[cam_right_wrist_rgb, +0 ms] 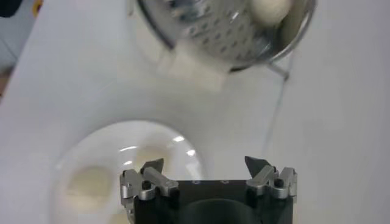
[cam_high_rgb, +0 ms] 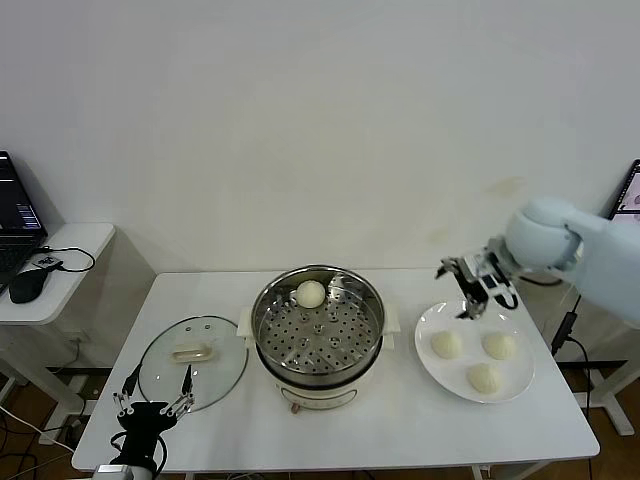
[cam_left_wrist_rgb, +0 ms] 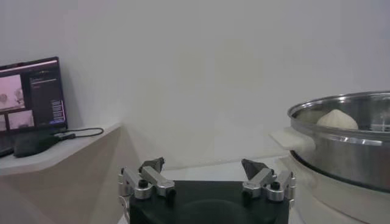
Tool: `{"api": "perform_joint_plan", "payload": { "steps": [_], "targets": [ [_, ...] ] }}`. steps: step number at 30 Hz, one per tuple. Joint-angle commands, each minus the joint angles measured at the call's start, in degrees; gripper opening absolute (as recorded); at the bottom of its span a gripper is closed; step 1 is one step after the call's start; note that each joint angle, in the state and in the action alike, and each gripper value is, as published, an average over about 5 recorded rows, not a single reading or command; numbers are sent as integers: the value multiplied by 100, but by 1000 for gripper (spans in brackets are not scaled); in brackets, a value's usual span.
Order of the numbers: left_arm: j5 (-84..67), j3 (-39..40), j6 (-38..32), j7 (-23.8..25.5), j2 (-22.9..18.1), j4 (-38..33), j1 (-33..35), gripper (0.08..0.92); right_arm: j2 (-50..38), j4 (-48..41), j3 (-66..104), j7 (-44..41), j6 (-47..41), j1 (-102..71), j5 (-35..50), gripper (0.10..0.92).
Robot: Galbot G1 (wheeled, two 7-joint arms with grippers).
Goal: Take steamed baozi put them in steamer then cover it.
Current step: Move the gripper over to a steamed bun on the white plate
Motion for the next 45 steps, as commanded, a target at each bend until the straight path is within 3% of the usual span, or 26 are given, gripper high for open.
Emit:
{"api": "perform_joint_plan", "payload": {
  "steps": [1, 16, 39, 45],
  "targets": [
    [0, -22, 12, 5, 11, 15, -1, 823, -588, -219, 1486, -55, -347, -2171, -612, 823],
    [-18, -144, 57, 18, 26, 179, -55, 823, 454, -1807, 2426, 27, -104, -3407, -1197, 823],
    [-16, -229, 57, 14, 37, 197, -67, 823, 1405, -2586, 2643, 207, -17, -3499, -1343, 823],
    [-17, -234, 55, 12, 30, 199, -65, 823, 1479, -2642, 2669, 183, -19, -3533, -1347, 776]
  ]
}}
